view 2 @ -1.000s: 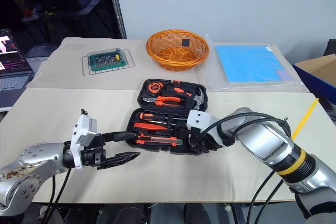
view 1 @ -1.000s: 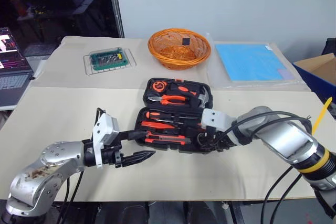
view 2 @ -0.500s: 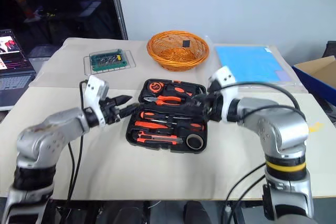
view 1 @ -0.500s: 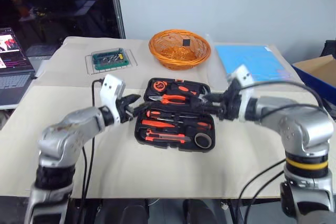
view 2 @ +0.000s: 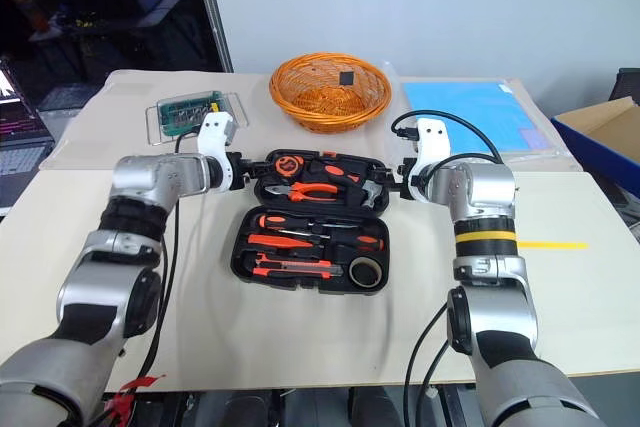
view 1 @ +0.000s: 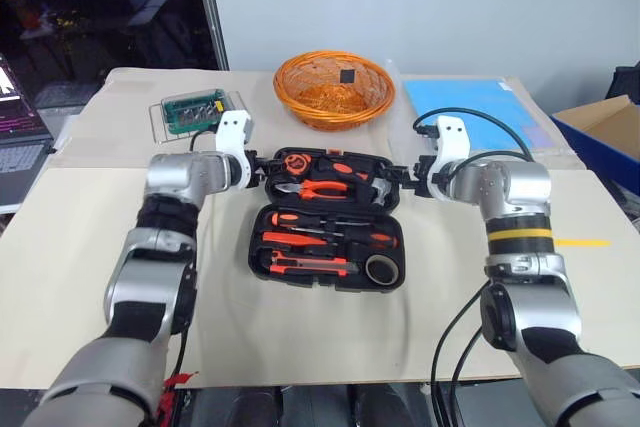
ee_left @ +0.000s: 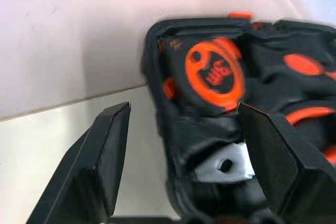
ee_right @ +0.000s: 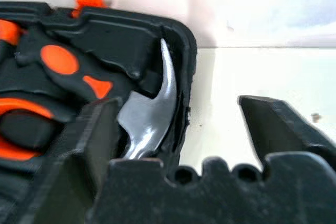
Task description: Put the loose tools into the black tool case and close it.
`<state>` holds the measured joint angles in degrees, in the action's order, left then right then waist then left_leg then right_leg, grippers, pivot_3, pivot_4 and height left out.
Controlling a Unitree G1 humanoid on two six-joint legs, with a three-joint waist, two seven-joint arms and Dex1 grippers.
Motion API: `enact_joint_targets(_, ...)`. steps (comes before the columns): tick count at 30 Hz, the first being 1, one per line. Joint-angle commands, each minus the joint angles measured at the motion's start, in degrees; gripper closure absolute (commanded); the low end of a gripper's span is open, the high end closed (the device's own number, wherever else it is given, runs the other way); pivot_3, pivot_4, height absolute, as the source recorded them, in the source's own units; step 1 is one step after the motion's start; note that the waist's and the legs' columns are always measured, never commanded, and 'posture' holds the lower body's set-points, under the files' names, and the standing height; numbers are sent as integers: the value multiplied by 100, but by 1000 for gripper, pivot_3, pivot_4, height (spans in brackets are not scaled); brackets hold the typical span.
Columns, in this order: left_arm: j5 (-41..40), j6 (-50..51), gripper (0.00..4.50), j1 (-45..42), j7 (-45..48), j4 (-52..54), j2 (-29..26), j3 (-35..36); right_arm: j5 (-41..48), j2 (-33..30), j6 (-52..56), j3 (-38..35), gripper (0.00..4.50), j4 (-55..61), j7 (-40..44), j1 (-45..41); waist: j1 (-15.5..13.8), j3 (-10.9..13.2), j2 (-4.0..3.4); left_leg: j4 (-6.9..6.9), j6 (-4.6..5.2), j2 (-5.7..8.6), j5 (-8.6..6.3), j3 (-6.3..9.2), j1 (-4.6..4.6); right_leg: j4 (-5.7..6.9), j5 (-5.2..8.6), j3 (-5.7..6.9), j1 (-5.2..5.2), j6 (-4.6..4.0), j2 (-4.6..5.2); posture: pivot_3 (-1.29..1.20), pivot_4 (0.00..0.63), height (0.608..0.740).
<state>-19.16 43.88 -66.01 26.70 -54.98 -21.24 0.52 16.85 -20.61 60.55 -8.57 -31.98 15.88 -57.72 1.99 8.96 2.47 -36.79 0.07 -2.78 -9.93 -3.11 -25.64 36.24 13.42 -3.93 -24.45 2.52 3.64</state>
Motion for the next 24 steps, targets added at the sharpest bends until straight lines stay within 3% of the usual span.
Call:
enact_joint_targets(1,279,-500,2847,-348,186,-781,57,121,-48,-16,-281,-90,2173,-456,85,-147,11,0,0,0,0,0,0,0,-3,-3,-1,0,0,1,0,0,150,740)
enact_joint_targets(5,331,-604,4326,-491,320,-1072,147,287,-193,-56,-318,132,3644,-564,221,-226,24,0,0,-3,-6,0,4,4,13,12,-5,0,11,4,0,0,150,740)
enact_joint_targets(7,325,-658,4500,-485,453,-1069,172,381,-193,-32,-252,200,4362,-448,282,-173,21,0,0,-9,-9,2,6,7,17,29,-4,0,13,5,0,0,150,740)
enact_joint_targets(8,315,-685,4500,-486,503,-1064,190,428,-193,-35,-235,228,4469,-407,313,-149,18,0,0,-13,-9,2,6,8,17,32,-4,0,13,5,0,0,150,740)
enact_joint_targets(13,189,-957,4500,-455,1002,-712,270,673,-111,117,-743,239,4469,67,608,36,16,0,0,-15,-9,3,6,12,13,38,-3,0,10,6,0,0,150,740)
enact_joint_targets(17,243,-1573,4500,-137,1424,129,259,569,-316,172,-1885,556,4469,1041,875,225,43,9,-1,-15,-11,4,7,11,4,44,-3,-1,2,6,0,0,150,740)
enact_joint_targets(24,989,-4214,4500,1486,1876,2505,-49,-115,-1105,-7,-3563,1235,4469,3155,859,1426,44,19,-4,-1,-41,0,25,11,-88,87,-9,-5,-107,-1,-1,0,150,740)
